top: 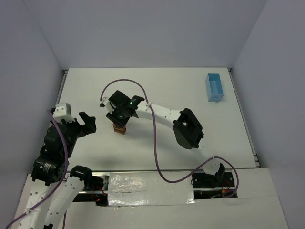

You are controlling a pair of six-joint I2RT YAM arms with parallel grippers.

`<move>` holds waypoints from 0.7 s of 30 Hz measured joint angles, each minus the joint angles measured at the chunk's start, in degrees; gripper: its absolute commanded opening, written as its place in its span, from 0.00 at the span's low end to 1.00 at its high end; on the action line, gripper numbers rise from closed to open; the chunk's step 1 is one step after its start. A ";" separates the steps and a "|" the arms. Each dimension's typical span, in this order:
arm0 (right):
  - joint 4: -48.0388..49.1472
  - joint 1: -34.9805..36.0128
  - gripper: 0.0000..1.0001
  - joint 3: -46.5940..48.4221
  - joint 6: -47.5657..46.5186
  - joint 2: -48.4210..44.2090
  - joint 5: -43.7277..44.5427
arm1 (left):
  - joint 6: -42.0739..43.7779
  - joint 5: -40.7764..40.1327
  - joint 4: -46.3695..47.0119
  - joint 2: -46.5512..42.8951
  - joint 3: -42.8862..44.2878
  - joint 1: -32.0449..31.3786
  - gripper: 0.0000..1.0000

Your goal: Build the wood block tower

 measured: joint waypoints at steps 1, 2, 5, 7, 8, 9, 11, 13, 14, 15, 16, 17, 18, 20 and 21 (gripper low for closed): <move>0.28 0.00 0.18 -0.52 -0.28 -0.31 -0.07 | 0.00 0.07 0.00 0.00 0.00 0.00 1.00; 0.37 0.00 0.18 -1.01 -0.52 -0.63 -0.13 | 0.00 0.11 0.00 0.02 0.00 0.00 0.99; 0.76 0.00 0.17 -2.10 -1.42 -1.55 -0.31 | 0.00 0.20 0.00 0.04 0.00 0.00 1.00; 1.18 0.00 0.18 -2.40 -1.92 -2.01 -0.48 | 0.00 0.20 0.00 0.04 0.00 0.00 0.99; 1.38 0.00 0.18 -2.43 -2.16 -2.14 -0.61 | 0.00 0.20 0.00 0.04 0.00 0.00 1.00; 1.57 0.00 0.18 -2.43 -2.34 -2.23 -0.76 | 0.00 0.20 0.00 0.04 0.00 0.00 0.99; 1.86 0.00 0.17 -2.45 -2.64 -2.32 -0.98 | 0.00 0.20 0.00 0.04 0.00 0.00 1.00; 2.19 0.00 0.18 -2.56 -2.86 -2.32 -1.16 | 0.00 0.20 0.00 0.04 0.00 0.00 0.99; 2.34 0.00 0.17 -2.71 -2.95 -2.32 -1.27 | 0.00 0.20 0.00 0.04 0.00 0.00 1.00; 2.36 0.00 0.18 -2.78 -3.02 -2.32 -1.31 | 0.00 0.20 0.00 0.04 0.00 0.00 1.00; 2.36 0.00 0.17 -2.80 -3.04 -2.32 -1.31 | 0.00 0.20 0.00 0.04 0.00 0.00 1.00; 2.36 0.00 0.17 -2.80 -3.04 -2.32 -1.31 | 0.00 0.20 0.00 0.04 0.00 0.00 0.99; 2.40 0.00 0.17 -2.80 -3.04 -2.32 -1.29 | 0.00 0.20 0.00 0.04 0.00 0.00 0.99; 2.47 0.00 0.18 -2.80 -3.04 -2.32 -1.27 | 0.00 0.20 0.00 0.04 0.00 0.00 1.00; 2.47 0.00 0.18 -2.80 -3.04 -2.32 -1.25 | 0.00 0.20 0.00 0.04 0.00 0.00 1.00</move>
